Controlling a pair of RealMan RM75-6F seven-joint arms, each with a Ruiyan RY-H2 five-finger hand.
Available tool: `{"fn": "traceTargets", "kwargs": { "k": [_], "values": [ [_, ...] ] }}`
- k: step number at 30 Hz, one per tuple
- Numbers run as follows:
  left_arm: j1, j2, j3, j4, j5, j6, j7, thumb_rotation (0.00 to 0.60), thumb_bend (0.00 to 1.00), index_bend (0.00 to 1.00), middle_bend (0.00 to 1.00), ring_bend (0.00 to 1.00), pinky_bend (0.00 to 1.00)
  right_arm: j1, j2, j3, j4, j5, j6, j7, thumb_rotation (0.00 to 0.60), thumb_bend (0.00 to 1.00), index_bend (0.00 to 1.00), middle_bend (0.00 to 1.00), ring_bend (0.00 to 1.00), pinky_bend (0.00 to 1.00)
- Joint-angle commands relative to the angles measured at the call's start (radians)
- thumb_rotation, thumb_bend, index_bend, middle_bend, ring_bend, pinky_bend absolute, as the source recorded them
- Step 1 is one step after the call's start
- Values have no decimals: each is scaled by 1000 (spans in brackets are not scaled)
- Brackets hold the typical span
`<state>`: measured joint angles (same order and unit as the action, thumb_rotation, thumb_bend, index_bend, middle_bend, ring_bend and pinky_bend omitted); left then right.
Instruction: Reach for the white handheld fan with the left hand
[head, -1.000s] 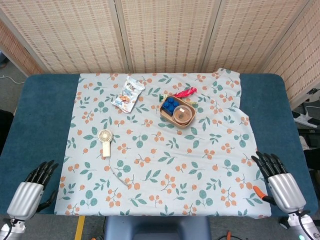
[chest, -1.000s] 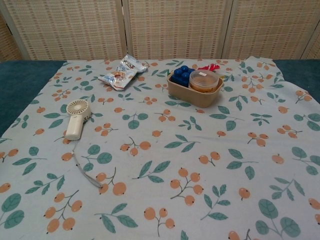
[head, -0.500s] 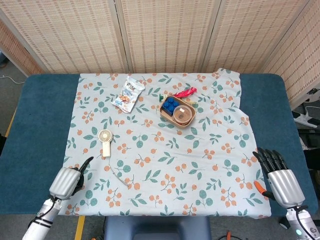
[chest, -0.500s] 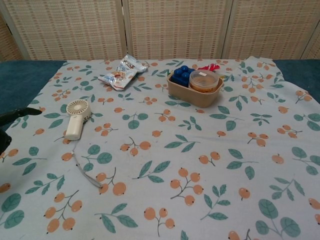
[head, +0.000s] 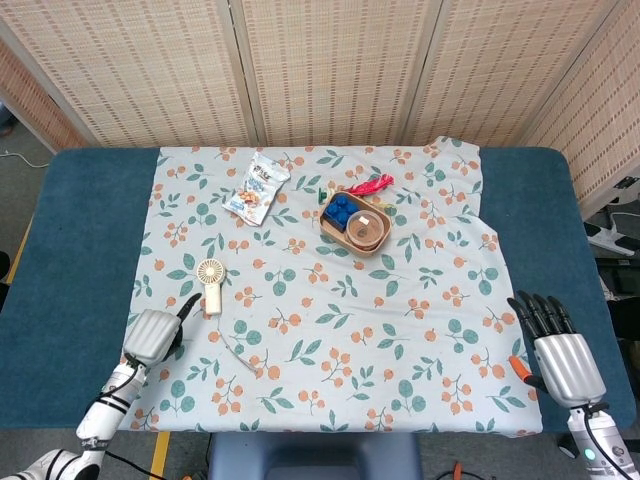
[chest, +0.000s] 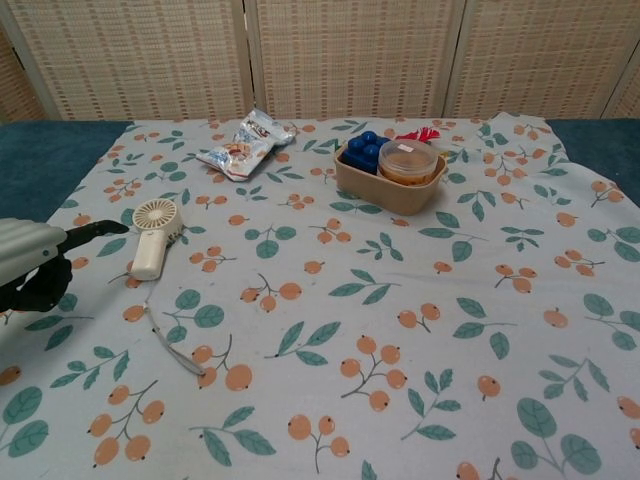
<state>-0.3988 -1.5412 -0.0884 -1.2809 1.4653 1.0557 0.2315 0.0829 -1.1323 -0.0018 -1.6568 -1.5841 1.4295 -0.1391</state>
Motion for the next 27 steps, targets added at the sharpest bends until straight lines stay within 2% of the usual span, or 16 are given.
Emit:
{"fn": "traceTargets", "kwargs": {
  "k": [1,27],
  "values": [
    [-16,-13,-6,17,-11,-7,-5,600,899,0,881,734,1000,2,-1,0,0,5,-7,-2,600,184,0,0,0,0],
    [-96,-73,-7,88,-102,-73,47,600,910,0,883,734,1000,3,7,4,-6,27,-8,-4,600,184,0,0,0,0]
  ]
}}
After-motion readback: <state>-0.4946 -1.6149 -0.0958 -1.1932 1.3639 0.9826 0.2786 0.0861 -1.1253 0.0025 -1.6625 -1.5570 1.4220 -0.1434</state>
